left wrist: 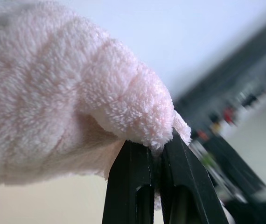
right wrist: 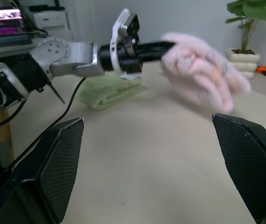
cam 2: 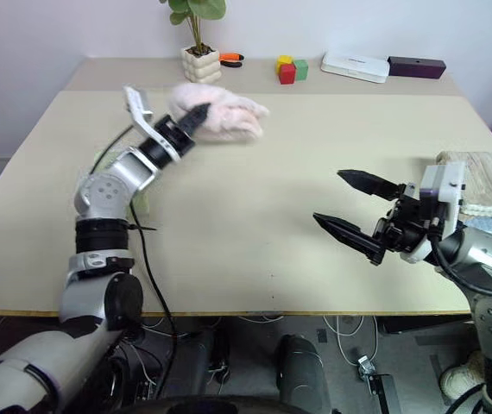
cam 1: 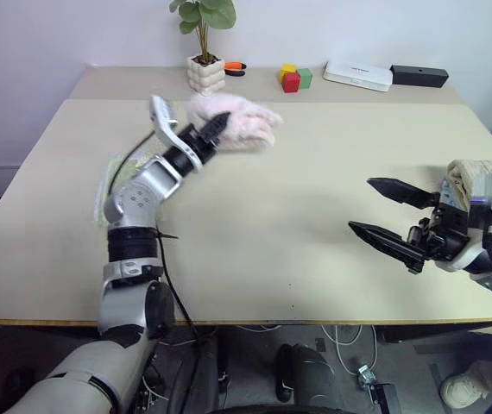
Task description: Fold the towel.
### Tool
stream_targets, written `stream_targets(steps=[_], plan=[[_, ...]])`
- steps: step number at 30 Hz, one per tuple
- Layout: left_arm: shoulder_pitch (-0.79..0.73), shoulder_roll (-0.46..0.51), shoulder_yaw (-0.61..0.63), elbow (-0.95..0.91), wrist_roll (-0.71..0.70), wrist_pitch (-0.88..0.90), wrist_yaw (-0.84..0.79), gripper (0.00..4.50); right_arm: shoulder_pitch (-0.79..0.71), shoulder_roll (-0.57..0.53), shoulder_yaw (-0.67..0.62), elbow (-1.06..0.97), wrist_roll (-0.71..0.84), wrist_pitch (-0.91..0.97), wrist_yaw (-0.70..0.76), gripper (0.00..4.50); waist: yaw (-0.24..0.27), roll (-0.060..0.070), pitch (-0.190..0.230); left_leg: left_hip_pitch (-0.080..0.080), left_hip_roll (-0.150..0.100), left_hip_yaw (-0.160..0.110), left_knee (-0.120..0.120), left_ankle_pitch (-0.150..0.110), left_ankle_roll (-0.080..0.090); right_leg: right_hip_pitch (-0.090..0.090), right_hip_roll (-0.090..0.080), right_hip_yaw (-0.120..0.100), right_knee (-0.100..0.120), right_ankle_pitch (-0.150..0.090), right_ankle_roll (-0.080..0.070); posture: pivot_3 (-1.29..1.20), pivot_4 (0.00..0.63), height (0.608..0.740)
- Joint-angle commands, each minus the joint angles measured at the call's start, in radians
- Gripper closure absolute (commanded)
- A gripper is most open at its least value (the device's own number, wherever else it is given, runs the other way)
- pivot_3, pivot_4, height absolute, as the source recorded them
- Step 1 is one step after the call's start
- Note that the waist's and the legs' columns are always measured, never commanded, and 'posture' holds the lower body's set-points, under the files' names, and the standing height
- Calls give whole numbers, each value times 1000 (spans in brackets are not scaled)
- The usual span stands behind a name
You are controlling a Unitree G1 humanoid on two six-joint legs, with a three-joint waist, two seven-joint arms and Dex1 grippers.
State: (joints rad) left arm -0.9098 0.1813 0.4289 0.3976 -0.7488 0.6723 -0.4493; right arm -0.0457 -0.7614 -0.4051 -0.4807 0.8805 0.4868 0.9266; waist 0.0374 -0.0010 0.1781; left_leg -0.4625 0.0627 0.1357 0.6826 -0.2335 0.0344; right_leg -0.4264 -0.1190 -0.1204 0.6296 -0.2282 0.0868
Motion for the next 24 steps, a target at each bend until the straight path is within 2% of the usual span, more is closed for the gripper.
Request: stream_targets(steps=[1,6,13,17,24], plan=[[-13,61,42,-41,7,-64,30,4448,-27,1,13,19,-3,-12,12,0,1,0,0,0,0,0,0,0,0,0,0,0,0,0,0,0,150,740],[100,132,73,-197,15,-108,81,4448,-91,5,72,63,-22,-19,32,0,-1,0,0,0,0,1,0,0,0,0,0,1,0,0,1,0,150,740],[305,126,101,-464,-27,-73,211,4448,-179,-6,137,162,-65,-36,110,0,-1,0,0,0,0,1,0,0,0,0,0,1,0,1,1,0,150,740],[401,107,106,-566,-39,-93,256,4448,-225,-6,158,207,-84,-35,145,0,4,-1,0,0,0,1,0,0,-1,0,0,0,1,1,1,0,150,740],[582,1,70,-650,34,-179,359,4448,-287,-10,191,250,-121,-31,176,0,2,0,0,1,0,2,0,0,0,0,0,1,0,0,1,0,150,740]])
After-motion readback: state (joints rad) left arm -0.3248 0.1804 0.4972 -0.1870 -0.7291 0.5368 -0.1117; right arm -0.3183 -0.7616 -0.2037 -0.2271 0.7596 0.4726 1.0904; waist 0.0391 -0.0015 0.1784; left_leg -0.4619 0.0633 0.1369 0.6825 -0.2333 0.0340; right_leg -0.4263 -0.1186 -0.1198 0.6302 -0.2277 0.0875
